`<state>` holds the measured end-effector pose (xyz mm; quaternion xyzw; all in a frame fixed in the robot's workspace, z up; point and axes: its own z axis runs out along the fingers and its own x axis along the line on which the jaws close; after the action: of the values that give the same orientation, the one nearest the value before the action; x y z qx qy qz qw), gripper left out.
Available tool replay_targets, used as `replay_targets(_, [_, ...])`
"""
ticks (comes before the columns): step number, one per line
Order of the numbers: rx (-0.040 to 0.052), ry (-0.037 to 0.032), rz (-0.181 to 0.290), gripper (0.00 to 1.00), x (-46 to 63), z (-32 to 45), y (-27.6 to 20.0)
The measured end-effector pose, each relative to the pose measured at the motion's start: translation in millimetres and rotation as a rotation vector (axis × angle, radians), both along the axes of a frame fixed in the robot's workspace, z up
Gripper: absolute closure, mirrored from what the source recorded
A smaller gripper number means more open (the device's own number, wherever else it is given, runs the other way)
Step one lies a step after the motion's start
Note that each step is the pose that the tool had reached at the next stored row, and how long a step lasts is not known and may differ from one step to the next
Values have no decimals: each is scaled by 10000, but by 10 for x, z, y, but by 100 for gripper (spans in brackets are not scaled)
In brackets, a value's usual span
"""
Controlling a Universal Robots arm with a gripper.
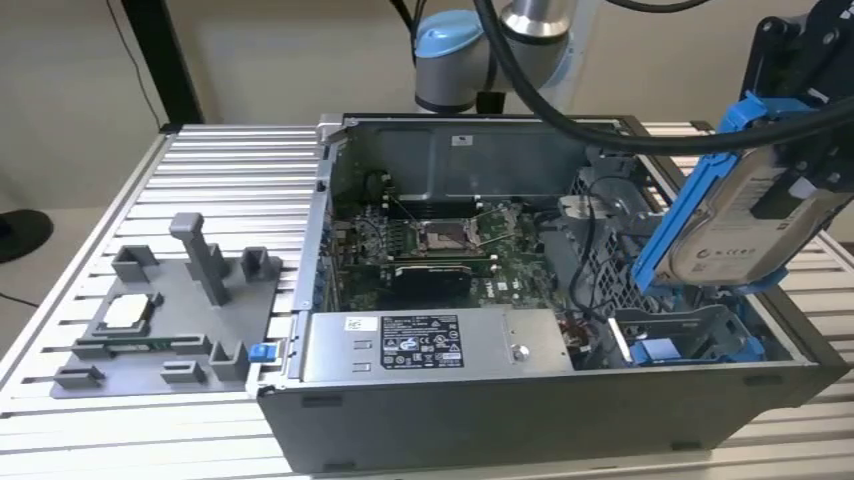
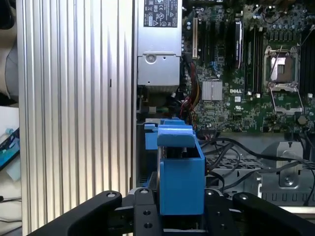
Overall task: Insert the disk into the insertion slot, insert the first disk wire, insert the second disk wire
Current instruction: 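Insert the disk into the insertion slot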
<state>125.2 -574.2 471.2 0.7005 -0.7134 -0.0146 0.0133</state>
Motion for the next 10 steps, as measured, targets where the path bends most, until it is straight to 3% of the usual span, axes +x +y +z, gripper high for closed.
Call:
replay_targets(6, [-3, 0, -3, 100, 11, -103, -21])
replay_targets(10, [5, 0, -2, 100, 11, -110, -21])
